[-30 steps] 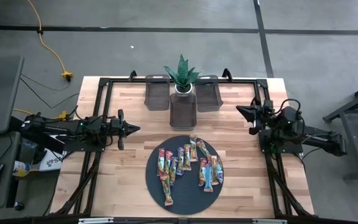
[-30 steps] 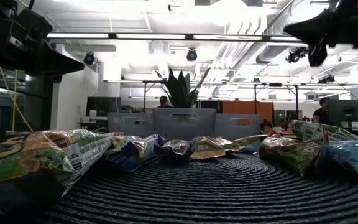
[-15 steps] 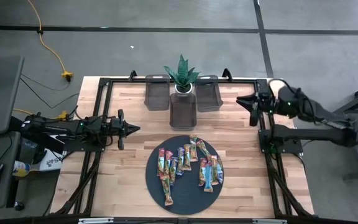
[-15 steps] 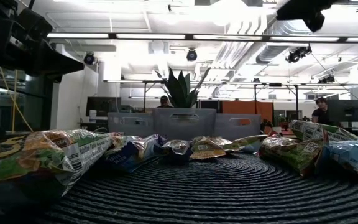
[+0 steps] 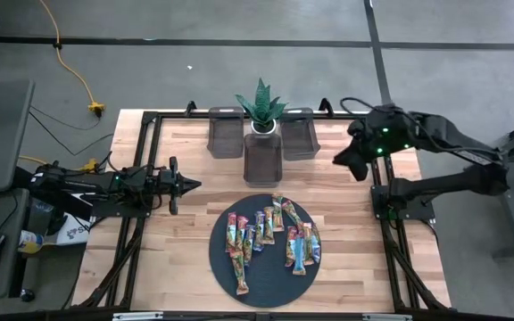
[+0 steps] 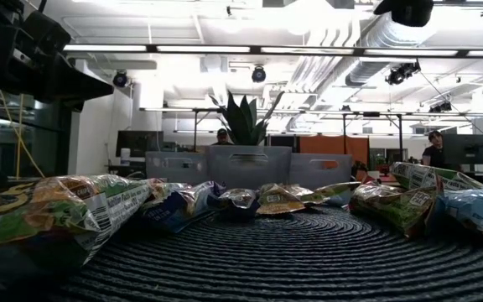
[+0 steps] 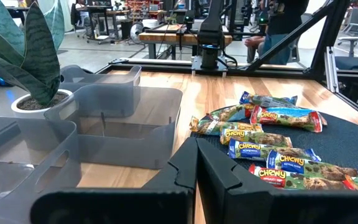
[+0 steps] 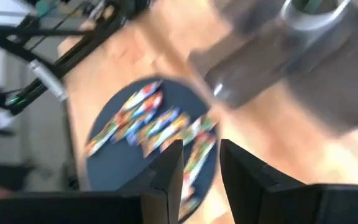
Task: Pick and place Granola Bars by type
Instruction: Put the red granola bar into the right black bin
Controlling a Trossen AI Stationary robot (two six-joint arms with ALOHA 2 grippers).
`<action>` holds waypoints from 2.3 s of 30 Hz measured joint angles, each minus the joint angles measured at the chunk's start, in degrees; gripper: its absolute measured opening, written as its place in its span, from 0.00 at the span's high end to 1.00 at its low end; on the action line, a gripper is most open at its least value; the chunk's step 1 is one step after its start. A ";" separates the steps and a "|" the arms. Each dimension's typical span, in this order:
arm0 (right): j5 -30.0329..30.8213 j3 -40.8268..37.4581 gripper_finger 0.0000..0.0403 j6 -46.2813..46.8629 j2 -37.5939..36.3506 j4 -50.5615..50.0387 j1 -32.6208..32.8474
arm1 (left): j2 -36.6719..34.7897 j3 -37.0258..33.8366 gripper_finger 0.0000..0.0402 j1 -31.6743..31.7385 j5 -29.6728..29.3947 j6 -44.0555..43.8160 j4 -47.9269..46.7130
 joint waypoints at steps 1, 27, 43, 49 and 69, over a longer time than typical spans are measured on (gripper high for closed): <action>-1.91 -0.17 0.78 1.38 0.77 -0.89 0.06 | 0.00 -0.01 1.00 0.00 -0.01 -0.01 0.00; 7.97 -23.16 0.80 20.05 17.30 26.75 16.57 | 0.00 0.00 1.00 0.01 -0.01 0.00 0.00; 13.02 -15.71 0.80 12.37 20.62 39.09 25.16 | 0.02 0.01 1.00 0.00 0.00 0.01 -0.02; 19.68 -3.60 0.80 11.45 22.96 22.39 25.50 | 0.01 0.01 1.00 0.00 0.00 0.00 0.00; 21.51 20.75 0.80 22.99 48.34 -14.46 25.57 | 0.02 0.00 1.00 0.02 0.00 0.00 0.00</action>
